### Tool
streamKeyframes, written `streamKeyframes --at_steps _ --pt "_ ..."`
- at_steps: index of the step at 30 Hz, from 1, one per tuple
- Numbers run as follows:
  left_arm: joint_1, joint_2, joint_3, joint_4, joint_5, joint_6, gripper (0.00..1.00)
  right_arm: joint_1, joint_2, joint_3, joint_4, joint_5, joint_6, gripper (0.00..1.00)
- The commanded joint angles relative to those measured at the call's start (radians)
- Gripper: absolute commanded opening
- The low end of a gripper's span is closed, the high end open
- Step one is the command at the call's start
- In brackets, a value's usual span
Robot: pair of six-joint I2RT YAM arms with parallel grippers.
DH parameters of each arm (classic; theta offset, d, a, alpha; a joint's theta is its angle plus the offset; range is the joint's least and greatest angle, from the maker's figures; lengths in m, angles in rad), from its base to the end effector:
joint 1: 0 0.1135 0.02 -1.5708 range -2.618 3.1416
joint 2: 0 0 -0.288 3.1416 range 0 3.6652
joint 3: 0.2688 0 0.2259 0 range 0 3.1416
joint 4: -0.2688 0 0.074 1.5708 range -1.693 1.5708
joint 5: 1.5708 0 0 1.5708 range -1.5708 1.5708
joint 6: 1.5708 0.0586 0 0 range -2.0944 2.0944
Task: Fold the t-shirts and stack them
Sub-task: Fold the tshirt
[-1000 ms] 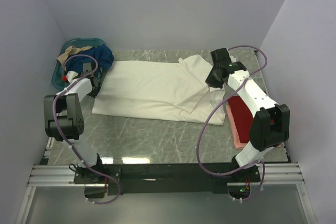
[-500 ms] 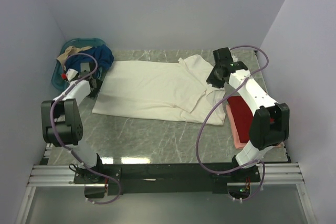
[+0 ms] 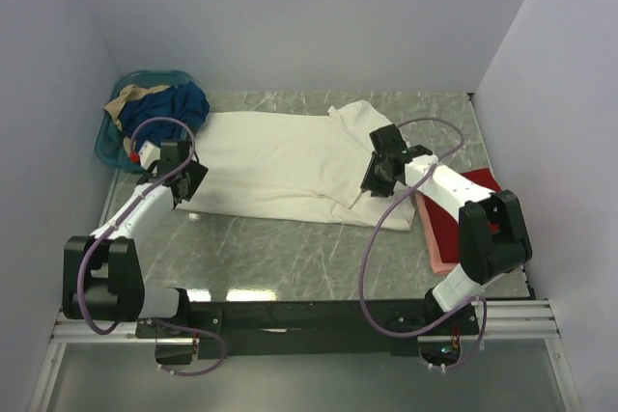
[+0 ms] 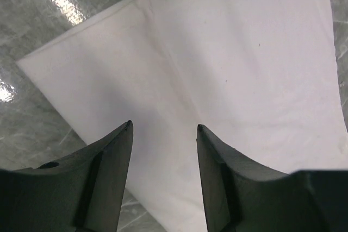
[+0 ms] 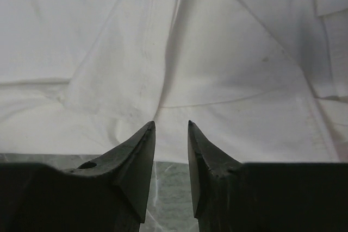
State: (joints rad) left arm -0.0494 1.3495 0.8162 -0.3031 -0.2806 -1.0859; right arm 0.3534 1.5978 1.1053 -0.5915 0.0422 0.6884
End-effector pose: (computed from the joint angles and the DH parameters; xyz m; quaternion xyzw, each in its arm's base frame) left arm 0.2626 0.0033 0.2387 -0.5014 0.7779 -0.0811 0.3699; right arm 0.2917 0.1050 0.2341 0.1668 0.9559 0.1021 0.2192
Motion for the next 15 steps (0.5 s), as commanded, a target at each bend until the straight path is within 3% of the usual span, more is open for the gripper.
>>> streamKeyframes --at_steps 1,7,15 --pt "-0.003 -0.078 -0.018 0.042 0.041 0.003 0.55 0.025 -0.045 -0.05 0.116 -0.039 0.017 0.38" --pt "-0.004 -0.159 -0.052 0.047 0.064 0.029 0.54 0.039 -0.018 -0.117 0.243 -0.08 0.02 0.57" --pt "-0.004 -0.202 -0.075 0.042 0.084 0.053 0.53 0.042 0.063 -0.113 0.331 -0.085 0.025 0.59"
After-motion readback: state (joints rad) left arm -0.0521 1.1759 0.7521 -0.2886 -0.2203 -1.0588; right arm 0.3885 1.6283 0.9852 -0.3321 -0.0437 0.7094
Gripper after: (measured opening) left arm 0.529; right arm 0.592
